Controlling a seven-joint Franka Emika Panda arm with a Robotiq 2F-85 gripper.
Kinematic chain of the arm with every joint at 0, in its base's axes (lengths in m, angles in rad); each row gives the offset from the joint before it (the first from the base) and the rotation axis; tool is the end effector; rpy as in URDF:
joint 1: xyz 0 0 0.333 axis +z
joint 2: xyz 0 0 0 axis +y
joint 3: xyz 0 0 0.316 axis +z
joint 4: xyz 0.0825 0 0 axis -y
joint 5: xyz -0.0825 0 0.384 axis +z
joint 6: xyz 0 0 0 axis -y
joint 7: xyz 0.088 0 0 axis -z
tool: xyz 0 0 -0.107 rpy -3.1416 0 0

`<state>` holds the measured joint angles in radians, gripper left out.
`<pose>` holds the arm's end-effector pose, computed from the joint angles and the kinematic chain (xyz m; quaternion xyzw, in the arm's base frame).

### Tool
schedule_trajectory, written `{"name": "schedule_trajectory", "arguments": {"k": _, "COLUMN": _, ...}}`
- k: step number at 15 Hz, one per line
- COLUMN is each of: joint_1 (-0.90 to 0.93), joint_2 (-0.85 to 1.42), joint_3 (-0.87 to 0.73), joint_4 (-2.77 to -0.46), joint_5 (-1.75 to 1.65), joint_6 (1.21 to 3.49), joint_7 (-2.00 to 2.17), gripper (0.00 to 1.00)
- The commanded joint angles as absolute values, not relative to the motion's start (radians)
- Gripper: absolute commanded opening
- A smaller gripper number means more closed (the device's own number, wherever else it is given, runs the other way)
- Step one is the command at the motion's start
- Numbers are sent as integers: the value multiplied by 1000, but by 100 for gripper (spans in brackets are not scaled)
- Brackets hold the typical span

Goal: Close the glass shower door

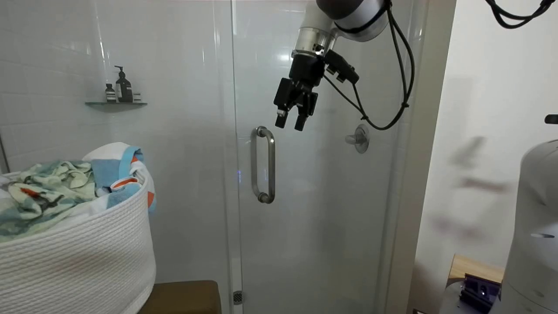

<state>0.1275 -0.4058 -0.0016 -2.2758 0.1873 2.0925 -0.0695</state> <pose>0.4473 0.0657 0.5374 -0.9884 -0.0594 -0.1080 0.0891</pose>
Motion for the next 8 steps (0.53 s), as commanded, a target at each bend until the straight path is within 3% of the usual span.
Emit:
{"name": "schedule_trajectory", "arguments": {"k": 1, "joint_1": 115, "joint_2": -406, "joint_3": 10, "joint_4": -2275, "joint_5": 194, "joint_6": 2095, "joint_7": -76, "gripper": 100}}
{"name": "schedule_trajectory", "arguments": {"k": 8, "joint_1": 116, "joint_2": -406, "joint_3": 11, "joint_4": -2278, "joint_5": 191, "joint_6": 2109, "joint_7": -88, "gripper": 100}}
